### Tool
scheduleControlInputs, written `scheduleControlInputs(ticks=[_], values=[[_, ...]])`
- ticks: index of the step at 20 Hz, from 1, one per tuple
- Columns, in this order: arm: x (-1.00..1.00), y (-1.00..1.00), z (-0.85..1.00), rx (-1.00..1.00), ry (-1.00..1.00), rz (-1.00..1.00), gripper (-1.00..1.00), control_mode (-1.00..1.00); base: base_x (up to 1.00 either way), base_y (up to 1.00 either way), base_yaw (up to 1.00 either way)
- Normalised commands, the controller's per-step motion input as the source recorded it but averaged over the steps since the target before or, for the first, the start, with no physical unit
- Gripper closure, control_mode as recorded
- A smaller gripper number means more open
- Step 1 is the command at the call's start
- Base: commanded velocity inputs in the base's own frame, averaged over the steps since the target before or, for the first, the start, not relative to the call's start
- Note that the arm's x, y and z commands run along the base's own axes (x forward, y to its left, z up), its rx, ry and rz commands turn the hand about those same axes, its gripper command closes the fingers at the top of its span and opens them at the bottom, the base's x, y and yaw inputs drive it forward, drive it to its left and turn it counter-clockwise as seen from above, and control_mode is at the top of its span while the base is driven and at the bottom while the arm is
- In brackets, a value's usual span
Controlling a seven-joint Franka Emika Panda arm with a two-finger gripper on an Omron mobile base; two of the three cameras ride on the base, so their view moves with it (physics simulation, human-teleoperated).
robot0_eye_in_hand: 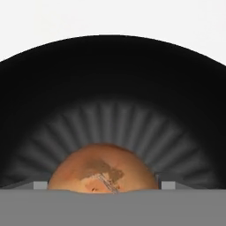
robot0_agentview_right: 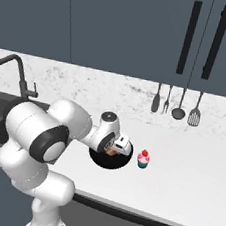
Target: Pick the onion from the sink and place it in the bowl. Then pick the bowl and place it in the microwave. Then close the microwave door and press the start button.
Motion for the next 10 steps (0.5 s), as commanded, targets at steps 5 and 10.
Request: scheduleControlInputs(ticks=[5, 10], values=[[0.07, 0.00, -0.23, 0.00, 0.00, 0.01, -1.00, -1.00, 0.00, 0.00, 0.00], [-0.10, 0.00, 0.01, 0.00, -0.02, 0.00, -1.00, -1.00, 0.00, 0.00, 0.00]])
